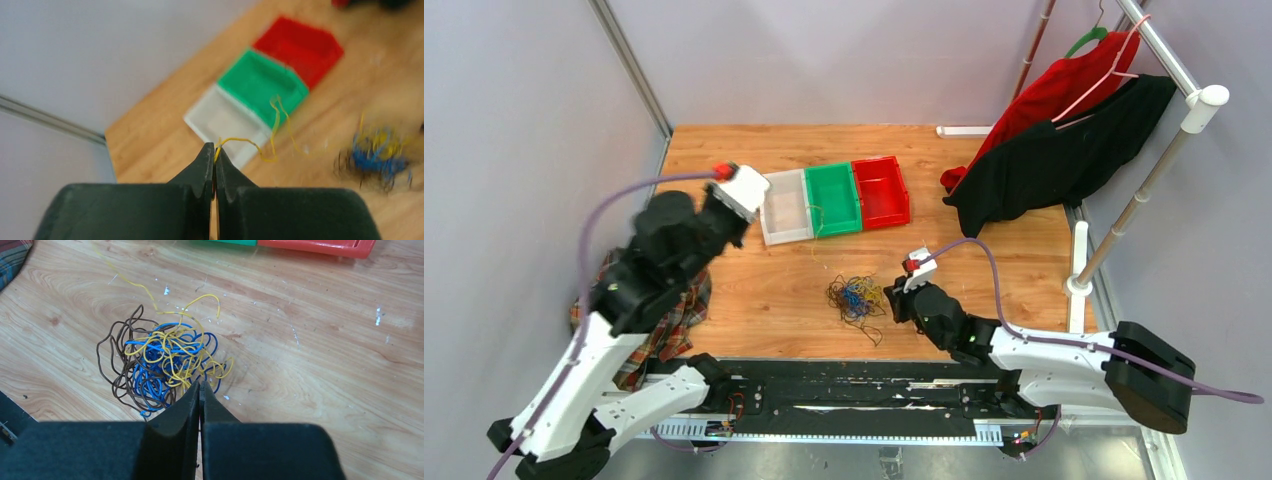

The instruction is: Untangle the cables

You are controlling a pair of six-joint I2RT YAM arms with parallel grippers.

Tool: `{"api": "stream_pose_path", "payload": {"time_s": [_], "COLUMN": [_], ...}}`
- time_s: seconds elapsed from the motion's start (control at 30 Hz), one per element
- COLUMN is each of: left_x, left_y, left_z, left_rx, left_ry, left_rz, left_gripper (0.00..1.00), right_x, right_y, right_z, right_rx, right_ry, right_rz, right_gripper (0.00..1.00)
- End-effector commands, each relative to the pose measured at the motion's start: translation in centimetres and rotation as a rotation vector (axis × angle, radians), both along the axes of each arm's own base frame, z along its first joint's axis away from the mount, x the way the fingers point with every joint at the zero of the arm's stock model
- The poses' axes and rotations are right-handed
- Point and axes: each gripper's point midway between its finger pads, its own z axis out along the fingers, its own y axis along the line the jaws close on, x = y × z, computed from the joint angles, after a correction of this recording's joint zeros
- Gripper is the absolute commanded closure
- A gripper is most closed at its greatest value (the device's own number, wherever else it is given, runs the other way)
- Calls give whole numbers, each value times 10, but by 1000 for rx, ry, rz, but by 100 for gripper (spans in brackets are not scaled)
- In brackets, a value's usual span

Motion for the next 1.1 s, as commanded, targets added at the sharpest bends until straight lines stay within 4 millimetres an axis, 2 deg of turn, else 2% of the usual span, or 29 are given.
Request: {"api": "stream_pose_path", "payload": {"time_s": [0.0, 0.13, 0.17, 0.23, 0.33, 0.4, 0.57, 0.67, 0.87, 1.07], "left_x": [-8, -11, -14, -22, -37, -46, -48, -36, -11, 12], "left_y": [6, 25, 27, 26, 14, -2, -43, -55, -77, -102], "left_z": [-118, -193, -209, -240, -274, -285, -284, -287, -308, -329], "left_rx": [247, 432, 464, 526, 572, 575, 566, 612, 744, 711], "left_ry": [216, 347, 380, 453, 563, 604, 637, 653, 608, 594], "left_rz": [-29, 8, 2, -44, -175, -297, -535, -590, -741, -863], "left_gripper": [94, 84, 76, 50, 14, 5, 0, 0, 3, 6], "right_x": [7, 6, 6, 8, 8, 9, 13, 14, 15, 14], "right_y": [-10, -13, -12, -10, 3, 8, 15, 14, 12, 0], "right_z": [9, 9, 10, 15, 25, 31, 44, 49, 57, 62], "right_rx": [-54, -63, -61, -59, -49, -42, -24, -16, 26, 72], "right_ry": [-29, -29, -30, -38, -43, -45, -54, -58, -52, -40], "right_rz": [-21, -24, -19, -15, 26, 38, 49, 43, 41, 9], "right_gripper": [99, 99, 99, 95, 92, 92, 92, 92, 92, 94]}}
